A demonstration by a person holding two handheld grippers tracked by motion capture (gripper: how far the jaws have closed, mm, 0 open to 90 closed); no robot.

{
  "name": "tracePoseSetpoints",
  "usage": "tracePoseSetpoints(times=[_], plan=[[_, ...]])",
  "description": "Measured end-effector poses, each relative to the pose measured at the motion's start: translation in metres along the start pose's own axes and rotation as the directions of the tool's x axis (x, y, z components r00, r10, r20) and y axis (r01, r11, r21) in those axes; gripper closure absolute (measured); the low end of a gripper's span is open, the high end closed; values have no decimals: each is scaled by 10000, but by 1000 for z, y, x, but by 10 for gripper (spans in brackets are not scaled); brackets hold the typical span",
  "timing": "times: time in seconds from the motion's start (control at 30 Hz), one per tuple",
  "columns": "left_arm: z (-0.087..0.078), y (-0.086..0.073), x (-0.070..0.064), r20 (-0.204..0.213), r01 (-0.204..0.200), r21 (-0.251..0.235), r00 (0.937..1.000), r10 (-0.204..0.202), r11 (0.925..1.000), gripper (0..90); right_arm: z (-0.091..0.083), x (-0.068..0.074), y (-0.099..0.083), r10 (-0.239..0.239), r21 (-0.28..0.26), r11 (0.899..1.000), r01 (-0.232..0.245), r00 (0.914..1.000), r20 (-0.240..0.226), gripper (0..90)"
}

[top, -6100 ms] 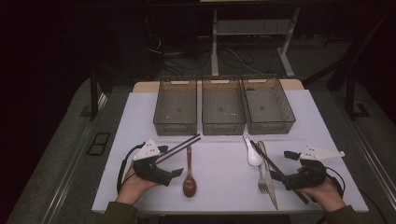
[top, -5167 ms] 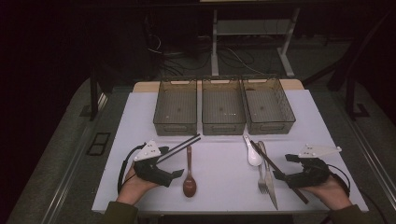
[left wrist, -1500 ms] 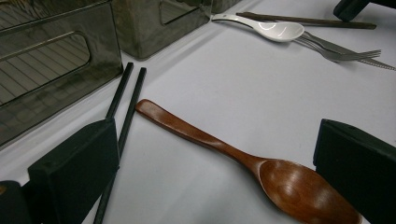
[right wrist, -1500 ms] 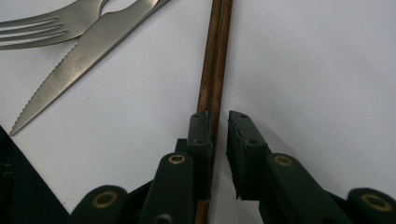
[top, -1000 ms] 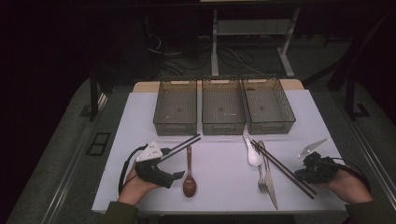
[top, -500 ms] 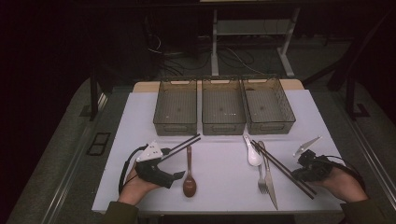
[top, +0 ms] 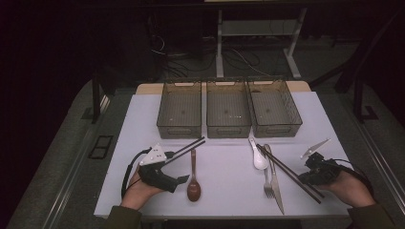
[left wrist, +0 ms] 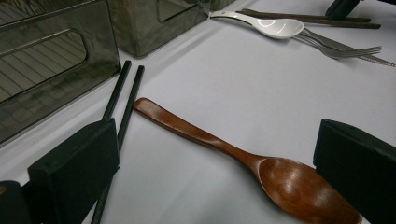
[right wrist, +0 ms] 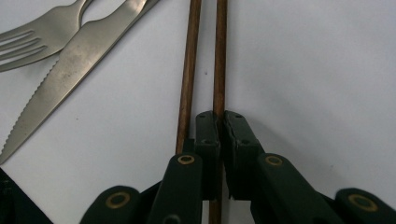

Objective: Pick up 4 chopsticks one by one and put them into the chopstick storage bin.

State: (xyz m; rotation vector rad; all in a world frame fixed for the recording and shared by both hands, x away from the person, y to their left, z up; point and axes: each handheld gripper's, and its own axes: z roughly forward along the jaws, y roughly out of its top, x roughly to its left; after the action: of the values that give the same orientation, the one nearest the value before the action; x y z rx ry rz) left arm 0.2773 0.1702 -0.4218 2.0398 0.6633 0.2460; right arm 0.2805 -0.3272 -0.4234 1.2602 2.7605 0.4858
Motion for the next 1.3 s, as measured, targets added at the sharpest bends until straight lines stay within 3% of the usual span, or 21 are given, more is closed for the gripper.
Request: tracePoseSetpoints(times=[0.3,0.4,0.43,0.47,0.5,0.53,0.57,0.6,0.63,0.7,0.77,0.9,0.97,1.0,1.03,1.1,1.13,1.3], plan=[[0,0,0,29,-30,-16,10000,30,10000,0,-7,-6,-5,265,-787,9965,-277,9995,-153,841],[1,-1,0,59,-19,2,10000,19,10000,0,-11,-8,-8,392,-1457,9883,-452,9983,-442,842],[1,-1,0,63,-6,-18,10000,6,10000,0,-11,-8,-8,392,-1457,9883,-452,9983,-442,842],[1,-1,0,59,-10,-21,10000,10,10000,0,-14,-8,-10,344,-1838,9819,-451,9975,-612,842],[1,-1,0,68,-7,-17,10000,7,10000,0,-14,-8,-10,344,-1838,9819,-451,9975,-612,842],[2,-1,0,83,5,-13,10000,-5,10000,0,-16,-8,-11,322,-2250,9731,-492,9964,-787,842],[2,-2,0,87,36,-17,10000,-36,10000,0,-16,-8,-11,322,-2250,9731,-492,9964,-787,842],[2,-2,0,108,12,16,9999,-12,10000,0,-18,-9,-12,285,-2604,9641,-515,9954,-914,841],[2,-2,0,122,33,9,9999,-33,10000,0,-18,-9,-12,285,-2604,9641,-515,9954,-914,841],[2,-2,-1,161,53,-6,9999,-53,10000,0,-20,-9,-13,297,-3015,9516,-592,9944,-1015,842],[2,-2,-1,189,88,-45,9998,-87,10000,0,-20,-9,-13,257,-3128,9480,-580,9940,-1065,841],[3,-3,-1,253,136,-79,9996,-134,9999,0,-21,-9,-13,137,-3750,9254,-547,9937,-1113,841],[3,-3,-1,268,117,-108,9996,-114,9999,0,-22,-9,-13,106,-3843,9217,-520,9940,-1093,842],[4,-2,-2,270,118,-114,9996,-115,9999,0,-22,-9,-13,34,-4135,9091,-503,9936,-1133,841],[4,-2,-2,266,112,-118,9996,-109,9999,0,-22,-9,-13,34,-4135,9091,-503,9936,-1133,841],[4,-2,-2,247,214,-133,9995,-210,9997,0,-23,-9,-12,-2,-4338,8995,-525,9927,-1206,841],[4,-2,-2,271,236,-141,9994,-232,9996,0,-23,-9,-11,-53,-4554,8888,-505,9927,-1203,842],[5,-2,-3,335,295,-55,9990,-293,9995,0,-22,-9,-8,-148,-4841,8736,-489,9918,-1269,841]])
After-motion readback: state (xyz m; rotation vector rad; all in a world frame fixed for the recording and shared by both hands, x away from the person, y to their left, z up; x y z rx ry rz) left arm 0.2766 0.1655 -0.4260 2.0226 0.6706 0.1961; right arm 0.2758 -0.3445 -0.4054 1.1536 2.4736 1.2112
